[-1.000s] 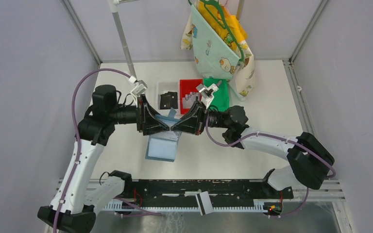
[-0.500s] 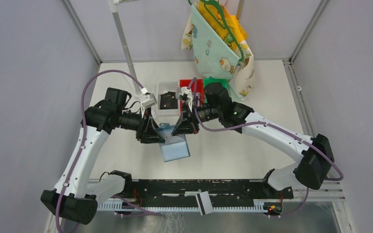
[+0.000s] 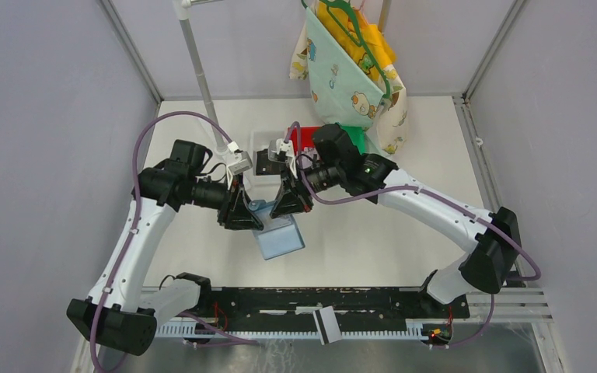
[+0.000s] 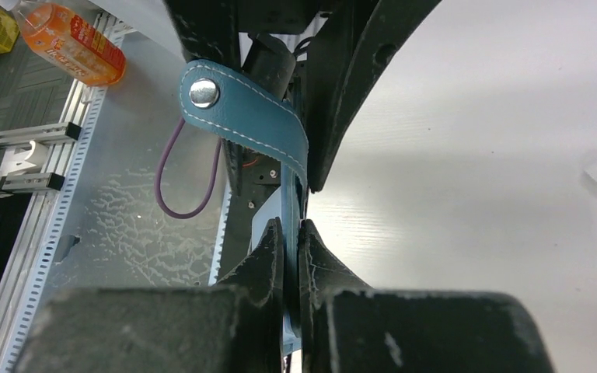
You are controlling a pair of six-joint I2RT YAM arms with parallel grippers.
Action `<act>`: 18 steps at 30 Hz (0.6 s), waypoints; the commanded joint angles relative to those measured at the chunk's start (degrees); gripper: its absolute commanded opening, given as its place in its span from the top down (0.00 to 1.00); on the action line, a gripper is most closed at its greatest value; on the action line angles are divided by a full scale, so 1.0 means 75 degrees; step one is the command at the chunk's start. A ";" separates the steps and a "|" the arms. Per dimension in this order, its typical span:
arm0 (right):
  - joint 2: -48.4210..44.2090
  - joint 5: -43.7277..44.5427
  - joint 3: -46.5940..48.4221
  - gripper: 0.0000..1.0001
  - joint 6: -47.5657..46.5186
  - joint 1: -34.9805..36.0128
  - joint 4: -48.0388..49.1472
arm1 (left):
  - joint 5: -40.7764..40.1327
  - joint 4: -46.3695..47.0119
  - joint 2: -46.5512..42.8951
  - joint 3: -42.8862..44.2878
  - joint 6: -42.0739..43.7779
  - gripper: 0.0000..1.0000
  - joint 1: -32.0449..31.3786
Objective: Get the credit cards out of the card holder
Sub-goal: Remove the credit card from the card holder.
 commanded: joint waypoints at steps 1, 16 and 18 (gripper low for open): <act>0.0120 -0.0156 0.0650 1.00 -0.0270 0.0130 -0.0137 | 0.0267 0.0074 0.0067 0.0167 0.0398 0.55 0.0018; 0.0308 0.0297 0.0963 0.51 0.0388 0.0149 0.0688 | -0.0080 0.2617 -0.0476 -0.0544 -0.1875 0.98 0.0025; 0.0239 0.0627 0.0945 0.43 0.0644 0.0039 0.0811 | -0.0268 0.2910 -0.0523 -0.0587 -0.2269 0.98 0.0027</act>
